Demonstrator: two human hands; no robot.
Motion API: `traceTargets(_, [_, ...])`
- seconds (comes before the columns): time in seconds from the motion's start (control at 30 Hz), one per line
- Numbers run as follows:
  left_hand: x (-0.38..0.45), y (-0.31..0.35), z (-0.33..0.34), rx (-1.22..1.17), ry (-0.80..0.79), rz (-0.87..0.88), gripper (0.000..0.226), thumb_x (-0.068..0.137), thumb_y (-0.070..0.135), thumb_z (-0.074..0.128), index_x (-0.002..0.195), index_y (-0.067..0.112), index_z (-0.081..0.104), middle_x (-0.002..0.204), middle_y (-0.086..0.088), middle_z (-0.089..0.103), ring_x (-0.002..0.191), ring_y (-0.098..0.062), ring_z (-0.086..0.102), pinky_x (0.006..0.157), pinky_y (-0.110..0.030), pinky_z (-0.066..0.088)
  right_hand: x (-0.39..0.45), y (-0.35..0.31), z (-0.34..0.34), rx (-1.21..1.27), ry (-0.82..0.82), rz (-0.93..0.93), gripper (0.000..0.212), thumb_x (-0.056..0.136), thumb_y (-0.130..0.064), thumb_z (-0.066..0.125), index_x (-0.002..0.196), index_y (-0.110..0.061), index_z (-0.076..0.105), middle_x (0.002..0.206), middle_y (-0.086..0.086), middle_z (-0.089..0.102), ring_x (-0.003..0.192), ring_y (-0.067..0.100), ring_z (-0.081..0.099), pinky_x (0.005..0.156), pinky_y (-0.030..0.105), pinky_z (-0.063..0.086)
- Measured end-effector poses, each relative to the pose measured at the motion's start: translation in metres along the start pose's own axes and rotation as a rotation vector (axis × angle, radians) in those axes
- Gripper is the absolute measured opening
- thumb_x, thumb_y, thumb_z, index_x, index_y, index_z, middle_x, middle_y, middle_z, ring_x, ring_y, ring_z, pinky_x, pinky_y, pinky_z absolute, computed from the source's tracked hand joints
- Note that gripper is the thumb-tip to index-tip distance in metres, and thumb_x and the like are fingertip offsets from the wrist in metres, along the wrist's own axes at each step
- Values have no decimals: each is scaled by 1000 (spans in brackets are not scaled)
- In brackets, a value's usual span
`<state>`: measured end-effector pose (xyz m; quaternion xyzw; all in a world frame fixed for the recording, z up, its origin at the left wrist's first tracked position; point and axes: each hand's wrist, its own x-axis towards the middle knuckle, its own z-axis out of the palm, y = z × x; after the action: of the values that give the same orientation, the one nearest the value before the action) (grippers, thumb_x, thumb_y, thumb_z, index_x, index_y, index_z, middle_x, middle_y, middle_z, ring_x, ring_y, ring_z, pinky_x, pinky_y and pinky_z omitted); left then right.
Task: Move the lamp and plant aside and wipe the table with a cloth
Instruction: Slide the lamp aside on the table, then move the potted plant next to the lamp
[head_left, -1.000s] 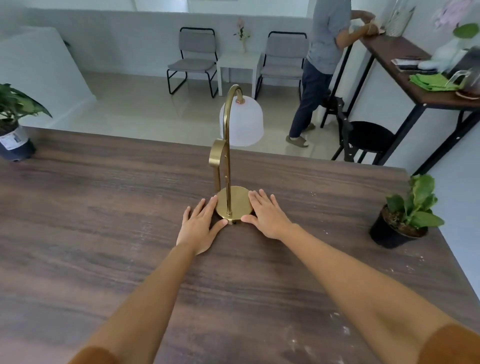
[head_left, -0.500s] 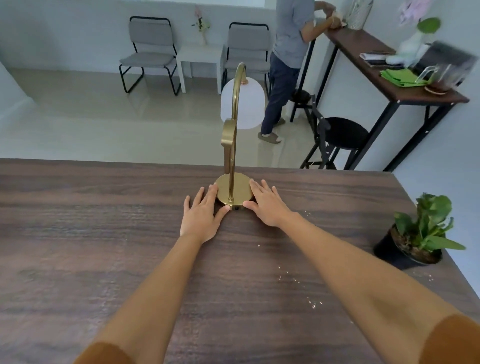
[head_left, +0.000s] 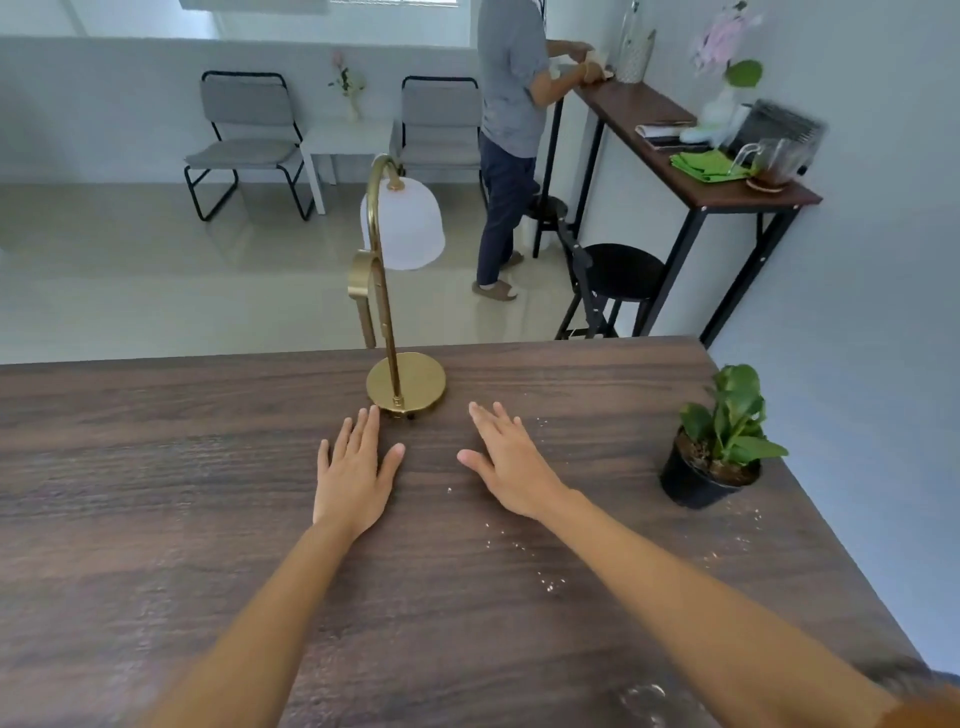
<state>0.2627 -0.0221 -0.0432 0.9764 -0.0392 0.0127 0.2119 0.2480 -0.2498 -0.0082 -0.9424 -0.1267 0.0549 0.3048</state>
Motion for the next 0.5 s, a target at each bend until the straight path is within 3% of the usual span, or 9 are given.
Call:
traceTargets(0.1, [-24, 26, 2, -219, 129, 156, 59, 98, 43, 37, 150, 17, 28, 157, -2, 30, 148, -18, 16, 119, -48, 14, -66, 20, -9, 109, 114, 28, 64, 99, -44, 44, 153, -15, 26, 156, 1, 34, 146, 16, 21, 119, 26, 11])
traceTargets(0.17, [-35, 57, 10, -259, 193, 310, 53, 98, 41, 41, 144, 16, 39, 150, -2, 42, 144, -17, 27, 118, -46, 22, -111, 39, -18, 158, 237, 84, 61, 95, -53, 44, 144, -18, 46, 138, -2, 55, 131, 12, 45, 112, 27, 32])
traceTargets(0.23, [-41, 97, 23, -329, 182, 400, 52, 96, 42, 43, 140, 15, 45, 144, -2, 49, 139, -16, 35, 116, -40, 28, -150, 60, -26, 182, 432, 178, 54, 91, -61, 43, 117, -21, 67, 107, -10, 68, 102, 3, 60, 92, 27, 47])
traceTargets(0.33, [-47, 162, 45, -507, 84, 442, 47, 94, 41, 51, 133, 15, 53, 134, 0, 58, 129, -13, 47, 110, -32, 37, -188, 86, -45, 278, 699, 421, 27, 90, -45, 60, 80, -20, 63, 75, -10, 65, 76, 3, 60, 69, 23, 41])
traceTargets(0.4, [-49, 198, 59, -567, 9, 469, 43, 93, 38, 56, 128, 14, 57, 129, 0, 62, 122, -10, 53, 104, -31, 42, -200, 100, -59, 341, 813, 524, 24, 88, -39, 66, 83, -17, 58, 74, -4, 62, 73, 5, 58, 69, 25, 40])
traceTargets(0.5, [-46, 237, 75, -645, -140, 445, 48, 91, 37, 60, 132, 13, 55, 132, -1, 60, 121, -5, 52, 102, -24, 42, -201, 119, -72, 406, 839, 548, 40, 85, -40, 70, 113, -17, 54, 101, -1, 62, 91, 13, 59, 75, 19, 45])
